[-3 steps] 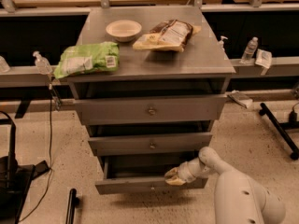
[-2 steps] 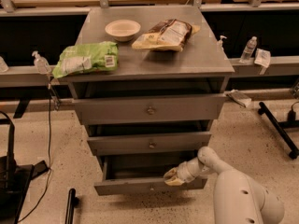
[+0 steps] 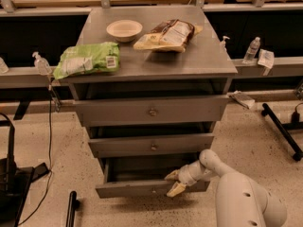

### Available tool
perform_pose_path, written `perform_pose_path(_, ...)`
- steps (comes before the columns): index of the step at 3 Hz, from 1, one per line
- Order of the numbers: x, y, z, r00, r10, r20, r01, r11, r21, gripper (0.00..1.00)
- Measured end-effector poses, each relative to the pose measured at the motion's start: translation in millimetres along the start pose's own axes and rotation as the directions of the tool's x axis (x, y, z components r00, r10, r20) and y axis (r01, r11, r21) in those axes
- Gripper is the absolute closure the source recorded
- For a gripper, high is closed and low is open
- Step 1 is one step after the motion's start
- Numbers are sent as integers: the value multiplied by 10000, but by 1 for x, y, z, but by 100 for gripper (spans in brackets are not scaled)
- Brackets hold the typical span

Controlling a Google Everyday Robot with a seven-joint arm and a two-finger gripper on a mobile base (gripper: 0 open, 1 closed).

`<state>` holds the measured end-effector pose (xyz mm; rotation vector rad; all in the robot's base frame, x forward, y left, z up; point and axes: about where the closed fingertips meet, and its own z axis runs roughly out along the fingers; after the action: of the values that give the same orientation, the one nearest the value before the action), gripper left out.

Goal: Open bottom drawer

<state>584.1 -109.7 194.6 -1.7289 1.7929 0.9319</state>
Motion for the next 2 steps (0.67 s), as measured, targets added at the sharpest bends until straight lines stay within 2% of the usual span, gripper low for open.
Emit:
perform_pose_path(1, 0, 1, 3, 10000, 9, 15, -9, 10000, -41, 0)
perform_pose_path(2, 0, 1, 3, 10000, 9, 15, -9, 10000, -41, 0)
